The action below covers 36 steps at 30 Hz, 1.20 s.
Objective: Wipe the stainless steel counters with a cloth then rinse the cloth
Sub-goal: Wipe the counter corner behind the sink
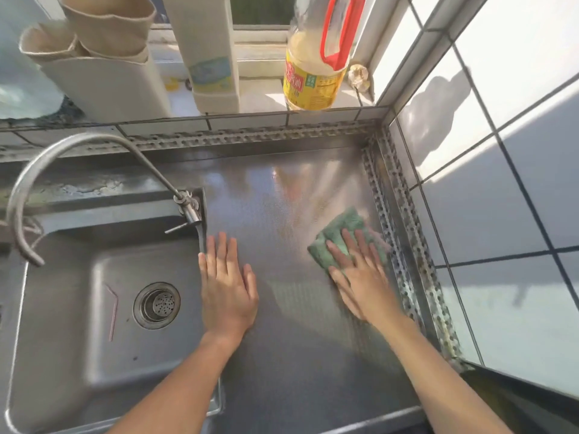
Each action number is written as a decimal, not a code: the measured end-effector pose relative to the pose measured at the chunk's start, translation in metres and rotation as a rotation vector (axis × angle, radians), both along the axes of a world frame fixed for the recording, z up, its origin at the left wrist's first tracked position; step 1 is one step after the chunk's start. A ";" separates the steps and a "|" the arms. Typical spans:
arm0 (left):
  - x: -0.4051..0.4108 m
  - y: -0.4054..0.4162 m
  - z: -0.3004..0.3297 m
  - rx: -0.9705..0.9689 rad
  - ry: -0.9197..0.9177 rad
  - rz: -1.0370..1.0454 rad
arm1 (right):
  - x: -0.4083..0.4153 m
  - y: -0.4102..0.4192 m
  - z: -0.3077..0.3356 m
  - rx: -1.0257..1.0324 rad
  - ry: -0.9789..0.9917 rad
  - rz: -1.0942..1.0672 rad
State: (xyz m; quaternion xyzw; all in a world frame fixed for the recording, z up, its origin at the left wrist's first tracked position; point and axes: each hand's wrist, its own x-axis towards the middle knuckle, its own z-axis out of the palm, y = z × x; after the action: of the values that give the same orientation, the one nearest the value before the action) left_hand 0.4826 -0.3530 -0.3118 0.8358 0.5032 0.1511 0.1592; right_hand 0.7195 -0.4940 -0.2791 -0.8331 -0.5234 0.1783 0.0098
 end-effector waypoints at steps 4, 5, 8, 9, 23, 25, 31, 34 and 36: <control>0.000 0.001 -0.002 -0.001 -0.009 0.004 | 0.017 0.095 -0.003 0.015 -0.017 -0.300; 0.000 0.001 -0.003 0.006 -0.014 0.004 | 0.010 0.114 -0.003 0.020 -0.014 -0.322; 0.001 0.003 -0.004 0.022 -0.021 0.005 | -0.024 0.126 -0.003 0.074 0.030 -0.207; 0.000 0.003 -0.005 0.027 -0.019 0.004 | -0.035 0.112 -0.003 0.089 0.037 -0.130; 0.003 0.003 0.001 0.010 -0.007 0.007 | 0.032 0.077 0.006 -0.024 -0.016 -0.275; 0.003 0.003 0.002 0.004 0.000 0.012 | 0.023 0.109 0.005 -0.012 -0.014 -0.239; 0.003 0.001 0.006 -0.007 0.003 0.008 | -0.054 0.058 -0.001 0.110 0.050 0.209; 0.002 0.000 0.006 -0.011 0.004 0.009 | -0.031 0.022 -0.002 0.093 0.053 0.317; 0.003 0.001 0.006 -0.016 -0.003 0.013 | 0.000 0.027 0.001 0.081 0.039 0.241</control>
State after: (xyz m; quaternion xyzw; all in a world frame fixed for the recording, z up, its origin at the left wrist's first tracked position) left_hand 0.4852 -0.3522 -0.3056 0.8310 0.5097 0.1493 0.1654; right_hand 0.7194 -0.4669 -0.2783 -0.7594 -0.6263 0.1731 0.0319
